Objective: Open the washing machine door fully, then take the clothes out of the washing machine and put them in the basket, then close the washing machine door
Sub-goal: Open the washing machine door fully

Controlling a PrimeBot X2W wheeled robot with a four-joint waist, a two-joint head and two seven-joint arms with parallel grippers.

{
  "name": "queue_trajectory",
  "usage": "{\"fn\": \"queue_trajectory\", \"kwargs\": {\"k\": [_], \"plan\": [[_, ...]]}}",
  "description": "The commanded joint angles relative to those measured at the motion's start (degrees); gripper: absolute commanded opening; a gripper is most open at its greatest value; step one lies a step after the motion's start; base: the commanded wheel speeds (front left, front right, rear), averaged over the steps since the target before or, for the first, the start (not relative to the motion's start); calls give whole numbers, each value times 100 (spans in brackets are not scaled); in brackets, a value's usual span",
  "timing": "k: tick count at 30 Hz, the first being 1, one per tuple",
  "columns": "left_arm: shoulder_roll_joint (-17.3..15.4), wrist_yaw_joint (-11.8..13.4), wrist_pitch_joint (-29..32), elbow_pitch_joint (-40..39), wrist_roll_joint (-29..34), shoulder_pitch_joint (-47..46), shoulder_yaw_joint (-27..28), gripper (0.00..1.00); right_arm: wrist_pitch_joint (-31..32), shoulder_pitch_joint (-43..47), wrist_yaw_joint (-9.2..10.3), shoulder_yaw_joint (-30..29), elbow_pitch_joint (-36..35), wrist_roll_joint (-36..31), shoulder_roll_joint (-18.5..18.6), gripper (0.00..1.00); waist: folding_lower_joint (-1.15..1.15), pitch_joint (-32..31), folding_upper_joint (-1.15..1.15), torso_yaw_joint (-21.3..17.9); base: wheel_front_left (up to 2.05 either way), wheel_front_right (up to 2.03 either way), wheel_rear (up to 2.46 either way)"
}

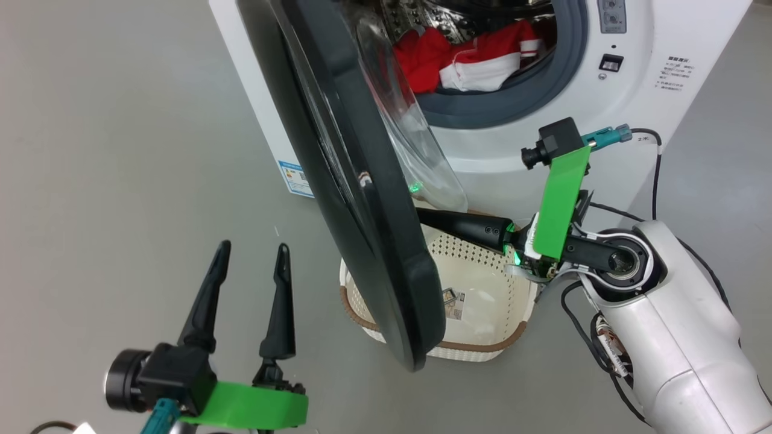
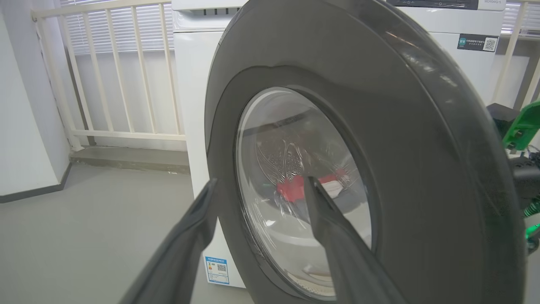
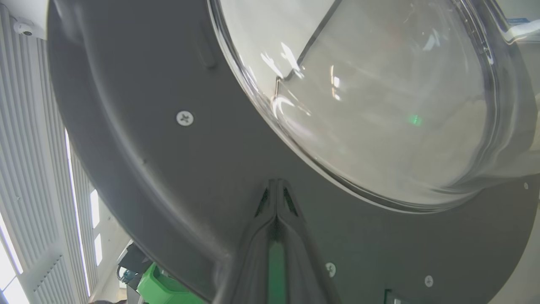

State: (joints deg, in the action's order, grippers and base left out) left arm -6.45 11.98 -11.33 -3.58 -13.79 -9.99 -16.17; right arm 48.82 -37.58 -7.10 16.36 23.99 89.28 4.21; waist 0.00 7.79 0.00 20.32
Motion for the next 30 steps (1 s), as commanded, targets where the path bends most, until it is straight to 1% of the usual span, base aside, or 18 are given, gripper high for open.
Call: {"fn": "queue_trajectory", "kwargs": {"k": [1, 13, 30], "plan": [[-114, 56, 3, -182, -23, 12, 219, 100, -33, 19, -39, 123, -206, 53, -134, 0, 0, -29, 0, 29, 0, 0, 0], [-148, 106, 15, -225, -80, 85, 211, 100, -81, 261, -39, 558, -446, 262, -134, 0, 0, -142, 0, 178, 0, 0, 0], [-196, 176, 56, -257, -154, 183, 206, 100, -294, 463, -39, 982, -567, 531, -62, 0, 0, -234, 0, 469, 0, 0, 0]]}}
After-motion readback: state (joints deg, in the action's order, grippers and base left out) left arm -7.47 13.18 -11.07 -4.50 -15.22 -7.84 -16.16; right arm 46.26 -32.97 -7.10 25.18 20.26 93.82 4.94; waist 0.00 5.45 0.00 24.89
